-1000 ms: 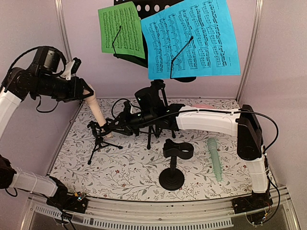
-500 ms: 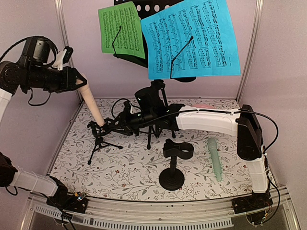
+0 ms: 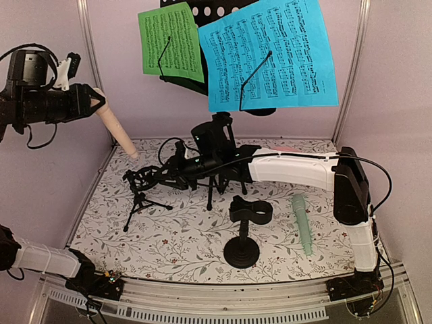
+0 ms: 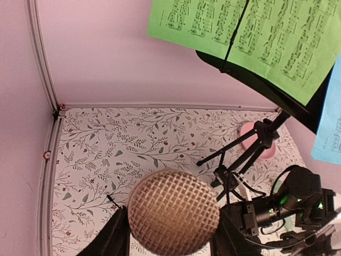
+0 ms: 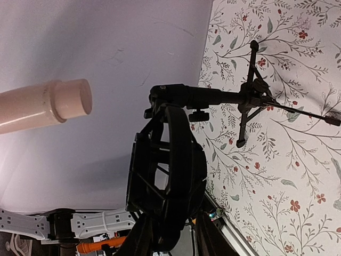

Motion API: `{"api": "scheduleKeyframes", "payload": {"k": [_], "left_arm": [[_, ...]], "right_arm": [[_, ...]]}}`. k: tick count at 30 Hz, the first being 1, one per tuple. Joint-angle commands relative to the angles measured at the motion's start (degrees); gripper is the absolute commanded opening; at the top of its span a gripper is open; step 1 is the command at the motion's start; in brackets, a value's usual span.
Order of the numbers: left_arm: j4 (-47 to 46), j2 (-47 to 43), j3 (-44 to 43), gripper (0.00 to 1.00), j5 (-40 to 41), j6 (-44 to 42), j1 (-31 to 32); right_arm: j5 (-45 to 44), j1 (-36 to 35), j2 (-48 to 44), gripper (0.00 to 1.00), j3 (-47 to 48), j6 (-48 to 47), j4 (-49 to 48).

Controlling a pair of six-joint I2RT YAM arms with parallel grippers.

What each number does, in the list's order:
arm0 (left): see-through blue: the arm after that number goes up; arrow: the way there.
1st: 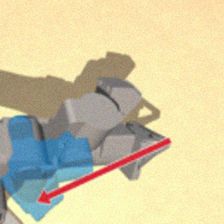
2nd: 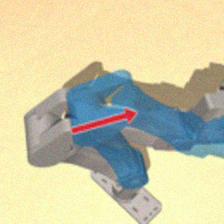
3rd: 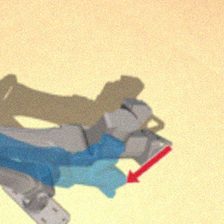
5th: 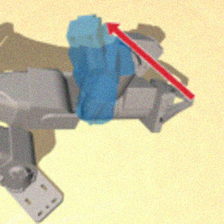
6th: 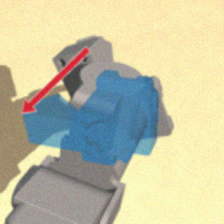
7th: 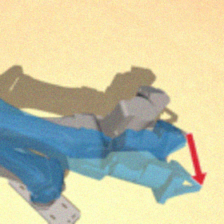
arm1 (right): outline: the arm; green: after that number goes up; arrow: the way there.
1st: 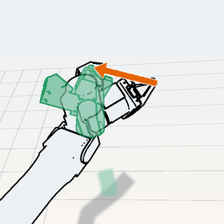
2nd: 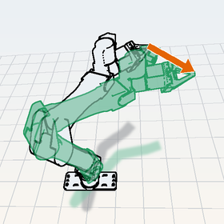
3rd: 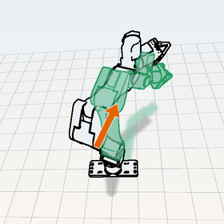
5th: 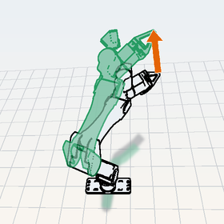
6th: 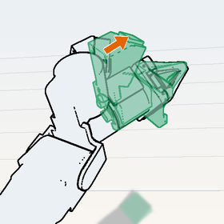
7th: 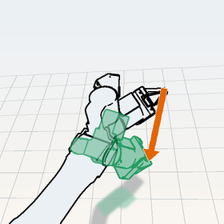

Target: Pack up the instrument practice props

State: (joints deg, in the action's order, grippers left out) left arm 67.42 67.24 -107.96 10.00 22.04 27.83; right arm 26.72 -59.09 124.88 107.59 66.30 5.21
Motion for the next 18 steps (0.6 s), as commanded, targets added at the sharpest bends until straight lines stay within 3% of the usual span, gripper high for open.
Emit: {"api": "scheduleKeyframes", "payload": {"k": [1, 18], "left_arm": [[-4.1, -1.3, -2.5, 0.37, 4.2, -0.8, -0.8], [-11.3, -5.5, -0.3, 0.37, -4.6, -2.7, -0.8]], "right_arm": [[0.8, 0.7, -0.9, 0.30, 1.3, -1.2, 1.2], [0.7, 0.7, -2.8, 0.43, 1.7, -4.0, -3.3]]}}
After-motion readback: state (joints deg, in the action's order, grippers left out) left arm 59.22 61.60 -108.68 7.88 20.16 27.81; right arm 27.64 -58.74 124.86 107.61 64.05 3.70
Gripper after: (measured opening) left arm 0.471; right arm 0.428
